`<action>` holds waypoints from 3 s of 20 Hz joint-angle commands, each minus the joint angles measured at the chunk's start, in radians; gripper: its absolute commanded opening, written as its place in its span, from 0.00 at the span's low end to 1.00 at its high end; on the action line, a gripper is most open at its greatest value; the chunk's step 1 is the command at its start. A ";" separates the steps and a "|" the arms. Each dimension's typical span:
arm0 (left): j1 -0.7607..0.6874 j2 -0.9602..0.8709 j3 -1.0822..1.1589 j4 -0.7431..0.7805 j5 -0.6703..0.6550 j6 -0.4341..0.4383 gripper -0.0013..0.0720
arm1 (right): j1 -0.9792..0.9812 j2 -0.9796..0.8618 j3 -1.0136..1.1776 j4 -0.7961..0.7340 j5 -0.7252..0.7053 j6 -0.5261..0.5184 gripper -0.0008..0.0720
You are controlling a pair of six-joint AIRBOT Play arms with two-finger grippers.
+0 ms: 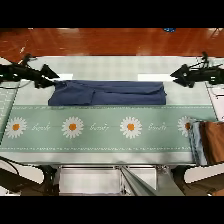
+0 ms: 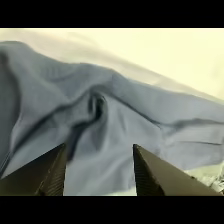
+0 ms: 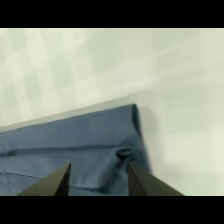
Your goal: Fold the shirts.
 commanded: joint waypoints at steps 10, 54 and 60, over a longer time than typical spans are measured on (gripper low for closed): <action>-0.150 0.771 -0.696 0.247 0.500 -0.012 0.70 | 0.057 0.064 -0.260 -0.098 -0.145 0.095 0.58; -0.937 -0.302 0.456 -0.051 0.135 -0.084 0.04 | 0.207 0.806 -0.362 -0.106 0.097 0.060 0.05; -0.601 0.060 0.348 0.376 -0.070 -0.092 0.04 | 0.372 0.747 -0.361 -0.062 -0.020 0.082 0.05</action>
